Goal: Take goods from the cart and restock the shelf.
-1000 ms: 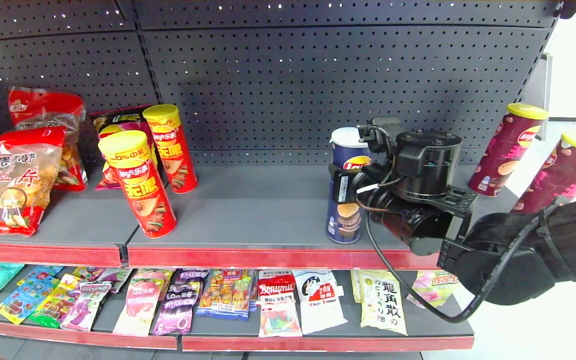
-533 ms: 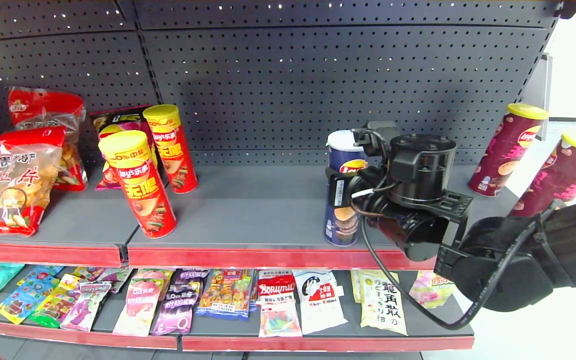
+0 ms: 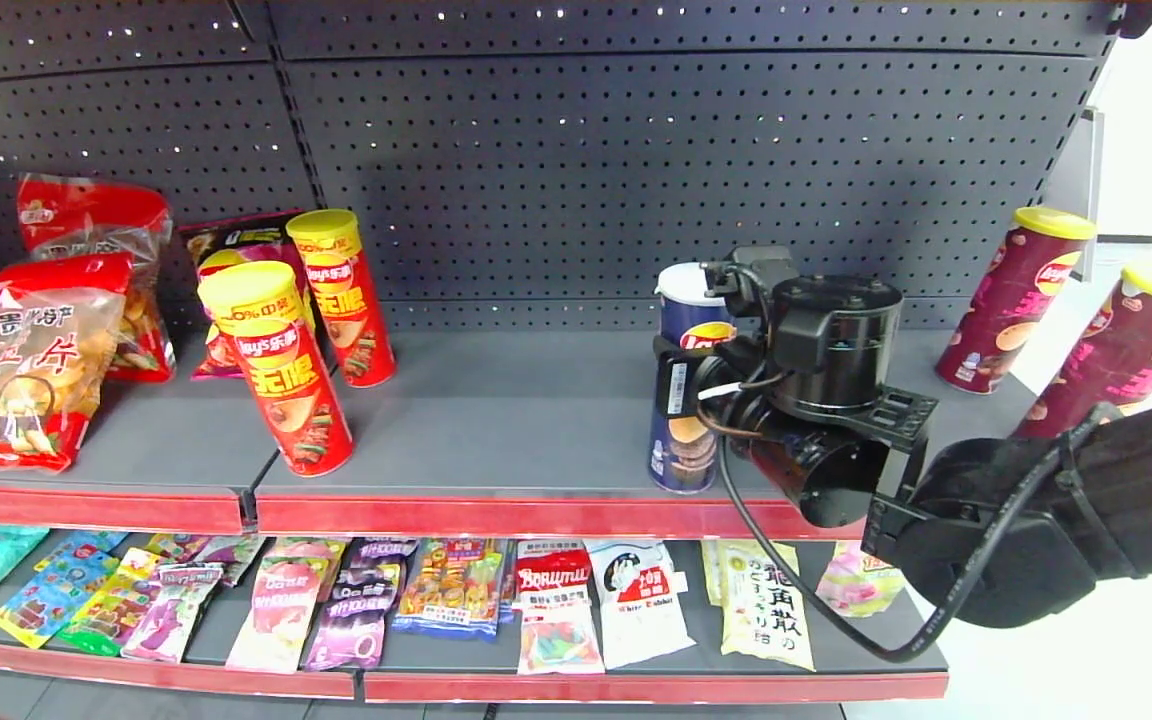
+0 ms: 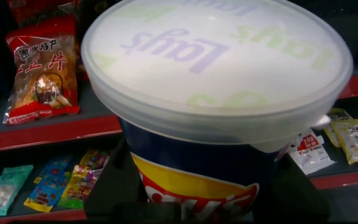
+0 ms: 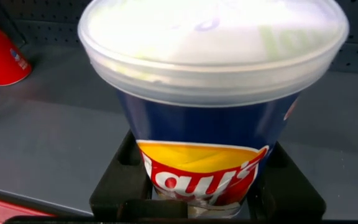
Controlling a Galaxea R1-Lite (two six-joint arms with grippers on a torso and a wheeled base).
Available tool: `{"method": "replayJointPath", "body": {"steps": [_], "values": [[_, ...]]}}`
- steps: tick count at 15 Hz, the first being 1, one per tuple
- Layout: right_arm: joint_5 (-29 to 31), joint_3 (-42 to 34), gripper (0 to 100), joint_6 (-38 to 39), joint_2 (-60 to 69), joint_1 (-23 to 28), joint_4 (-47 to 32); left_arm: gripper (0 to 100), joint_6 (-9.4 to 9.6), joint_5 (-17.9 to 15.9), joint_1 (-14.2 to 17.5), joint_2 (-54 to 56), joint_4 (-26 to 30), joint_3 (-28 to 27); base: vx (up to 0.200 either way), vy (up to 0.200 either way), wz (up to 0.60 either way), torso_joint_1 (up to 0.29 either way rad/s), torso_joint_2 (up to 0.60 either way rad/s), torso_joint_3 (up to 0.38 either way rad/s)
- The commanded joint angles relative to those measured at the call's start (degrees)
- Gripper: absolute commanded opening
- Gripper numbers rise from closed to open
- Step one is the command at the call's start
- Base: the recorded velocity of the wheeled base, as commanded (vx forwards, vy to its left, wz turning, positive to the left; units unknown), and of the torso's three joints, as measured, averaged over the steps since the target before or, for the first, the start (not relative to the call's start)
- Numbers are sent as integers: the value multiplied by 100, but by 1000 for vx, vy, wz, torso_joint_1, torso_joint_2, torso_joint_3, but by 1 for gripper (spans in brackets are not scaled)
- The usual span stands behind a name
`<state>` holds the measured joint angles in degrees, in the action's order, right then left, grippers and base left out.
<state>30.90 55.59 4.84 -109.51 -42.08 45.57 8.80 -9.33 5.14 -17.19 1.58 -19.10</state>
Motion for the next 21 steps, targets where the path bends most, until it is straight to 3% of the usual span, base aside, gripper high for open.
{"method": "replayJointPath", "body": {"steps": [1, 8, 9, 14, 21], "values": [[3, -22, 0, -1, -44, -2, -22, 0, -1, 1, 4, -4, 0, 12, 0, 0, 0, 0, 0, 0], [3, -31, 0, 17, -44, -125, -22, 0, -1, 1, 4, -4, 0, 29, 0, 0, 0, 0, 0, 0], [3, -31, 100, 17, -36, -125, -22, 0, -1, 1, 4, 5, 0, 38, 0, 0, 0, 0, 0, 0], [74, -48, 100, 17, 52, -142, -22, 0, -1, 1, 4, 5, 0, 38, 0, 0, 0, 0, 0, 0], [100, -1006, 100, 35, 887, -380, -22, 0, -1, 1, 4, -4, 0, 38, 0, 0, 0, 0, 0, 0]]}}
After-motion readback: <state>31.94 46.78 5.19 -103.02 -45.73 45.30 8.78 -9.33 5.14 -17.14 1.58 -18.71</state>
